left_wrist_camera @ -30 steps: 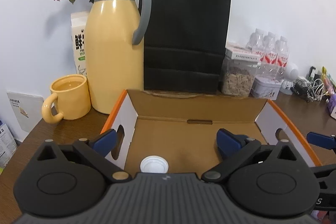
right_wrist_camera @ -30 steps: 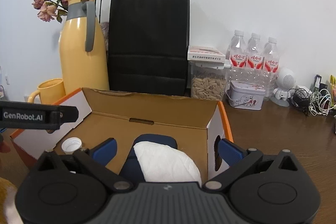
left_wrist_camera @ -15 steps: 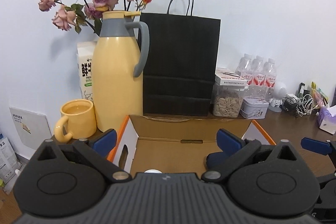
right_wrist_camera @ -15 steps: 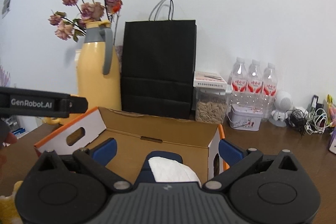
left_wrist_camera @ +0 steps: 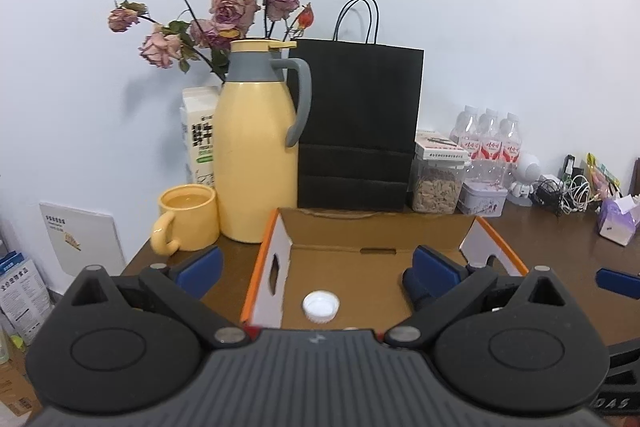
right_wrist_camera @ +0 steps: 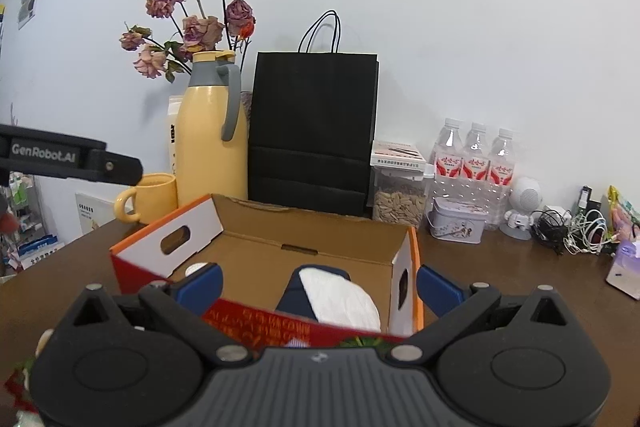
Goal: Organize objects
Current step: 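Withdraw both tools from the box back over the table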
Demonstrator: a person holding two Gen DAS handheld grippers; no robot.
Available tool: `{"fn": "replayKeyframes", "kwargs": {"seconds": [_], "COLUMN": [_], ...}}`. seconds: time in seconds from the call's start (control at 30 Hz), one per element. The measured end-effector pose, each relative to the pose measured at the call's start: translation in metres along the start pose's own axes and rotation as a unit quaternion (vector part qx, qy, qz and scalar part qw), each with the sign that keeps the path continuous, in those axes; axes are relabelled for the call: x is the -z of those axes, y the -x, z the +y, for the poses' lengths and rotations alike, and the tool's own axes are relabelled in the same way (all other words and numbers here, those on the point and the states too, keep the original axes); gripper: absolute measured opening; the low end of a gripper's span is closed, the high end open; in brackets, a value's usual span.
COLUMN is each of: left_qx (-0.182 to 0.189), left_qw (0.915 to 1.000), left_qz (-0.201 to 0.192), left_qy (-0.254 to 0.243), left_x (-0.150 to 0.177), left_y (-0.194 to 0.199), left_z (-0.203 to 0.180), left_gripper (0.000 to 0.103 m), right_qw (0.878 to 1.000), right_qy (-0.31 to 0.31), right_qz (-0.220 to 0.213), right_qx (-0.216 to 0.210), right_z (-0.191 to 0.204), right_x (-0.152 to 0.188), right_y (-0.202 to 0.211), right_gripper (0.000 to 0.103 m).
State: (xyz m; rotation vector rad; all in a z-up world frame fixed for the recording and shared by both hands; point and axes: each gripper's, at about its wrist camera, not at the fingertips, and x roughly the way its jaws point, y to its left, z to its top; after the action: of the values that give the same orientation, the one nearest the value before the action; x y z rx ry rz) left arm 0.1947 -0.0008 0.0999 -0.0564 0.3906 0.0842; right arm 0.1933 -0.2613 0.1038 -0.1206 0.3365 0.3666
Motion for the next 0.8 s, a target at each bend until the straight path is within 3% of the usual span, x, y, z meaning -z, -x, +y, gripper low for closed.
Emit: {"fn": "replayKeyframes", "kwargs": {"seconds": [0.8], "left_qx": [-0.005], "left_qw": [0.9989], "left_qz": [0.047], "left_qy": [0.007], "left_x": [0.106], "left_y": [0.098], "left_z": [0.050], "left_gripper": [0.103], "right_qw": [0.999], "right_qy": [0.011], "right_qz": [0.052], "right_qx": [0.007], "right_z": [-0.003], "right_x": [0.080], "right_y": [0.098], "right_gripper": [0.103]}}
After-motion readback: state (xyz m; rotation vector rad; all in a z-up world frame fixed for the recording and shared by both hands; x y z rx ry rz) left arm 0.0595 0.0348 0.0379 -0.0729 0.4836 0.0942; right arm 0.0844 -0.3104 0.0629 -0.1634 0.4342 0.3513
